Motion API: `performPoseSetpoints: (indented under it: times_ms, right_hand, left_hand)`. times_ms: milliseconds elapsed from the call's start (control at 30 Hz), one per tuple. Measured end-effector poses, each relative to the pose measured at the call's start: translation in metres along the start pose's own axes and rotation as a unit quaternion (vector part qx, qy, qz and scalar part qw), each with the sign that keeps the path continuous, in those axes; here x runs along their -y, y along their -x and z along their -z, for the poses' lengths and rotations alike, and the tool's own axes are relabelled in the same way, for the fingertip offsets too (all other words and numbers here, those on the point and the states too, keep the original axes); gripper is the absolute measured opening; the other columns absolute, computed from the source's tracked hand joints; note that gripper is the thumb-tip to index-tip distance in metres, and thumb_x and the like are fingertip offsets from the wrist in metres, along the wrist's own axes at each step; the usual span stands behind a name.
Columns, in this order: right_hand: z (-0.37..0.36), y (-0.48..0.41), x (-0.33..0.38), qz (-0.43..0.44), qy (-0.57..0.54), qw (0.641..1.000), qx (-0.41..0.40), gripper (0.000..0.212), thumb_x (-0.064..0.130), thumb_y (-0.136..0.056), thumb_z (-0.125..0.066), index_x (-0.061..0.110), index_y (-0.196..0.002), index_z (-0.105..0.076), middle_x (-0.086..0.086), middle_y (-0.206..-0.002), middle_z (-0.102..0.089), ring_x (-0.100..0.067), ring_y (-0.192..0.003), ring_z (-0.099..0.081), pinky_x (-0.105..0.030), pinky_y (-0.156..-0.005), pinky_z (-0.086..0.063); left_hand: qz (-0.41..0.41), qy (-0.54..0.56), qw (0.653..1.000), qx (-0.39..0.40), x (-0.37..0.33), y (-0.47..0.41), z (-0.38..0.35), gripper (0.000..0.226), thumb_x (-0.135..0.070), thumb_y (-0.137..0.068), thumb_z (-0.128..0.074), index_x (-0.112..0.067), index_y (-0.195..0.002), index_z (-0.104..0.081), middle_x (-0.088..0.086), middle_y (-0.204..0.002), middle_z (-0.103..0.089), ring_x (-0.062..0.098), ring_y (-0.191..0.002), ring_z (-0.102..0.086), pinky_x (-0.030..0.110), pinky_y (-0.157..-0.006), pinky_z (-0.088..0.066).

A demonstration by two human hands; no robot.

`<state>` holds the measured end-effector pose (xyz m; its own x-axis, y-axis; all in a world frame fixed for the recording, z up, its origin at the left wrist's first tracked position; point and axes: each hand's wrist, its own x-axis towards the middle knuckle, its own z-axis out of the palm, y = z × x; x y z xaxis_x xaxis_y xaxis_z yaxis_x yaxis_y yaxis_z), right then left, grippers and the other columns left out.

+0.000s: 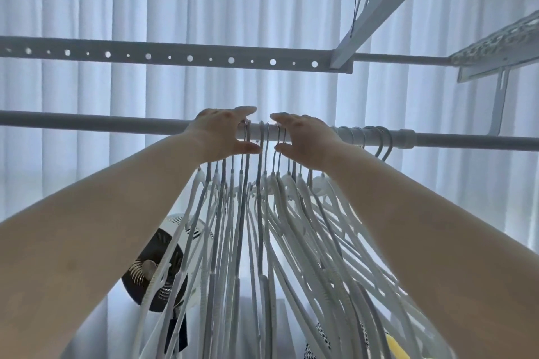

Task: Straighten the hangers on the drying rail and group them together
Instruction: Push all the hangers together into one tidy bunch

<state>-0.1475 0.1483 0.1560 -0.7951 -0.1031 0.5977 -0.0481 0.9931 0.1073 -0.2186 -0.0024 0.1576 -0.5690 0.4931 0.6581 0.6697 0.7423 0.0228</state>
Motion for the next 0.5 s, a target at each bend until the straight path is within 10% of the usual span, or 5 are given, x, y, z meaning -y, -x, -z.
performPoseSetpoints:
  times_ms: [500]
  right_hand:
    - [0.0013, 0.0023, -0.0052, -0.02, -0.004, 1.0, 0.006, 0.052, 0.025, -0.091, -0.049, 0.021, -0.139, -0.031, -0.002, -0.141, -0.043, -0.024, -0.129, -0.037, -0.035, -0.105, -0.028]
  left_hand:
    - [-0.042, -0.044, 0.998, -0.021, 0.0026, -0.0072, -0.0038, 0.069, -0.047, -0.074, -0.065, -0.02, -0.133, -0.042, 0.007, -0.13, -0.055, 0.027, -0.121, -0.046, 0.038, -0.104, -0.027]
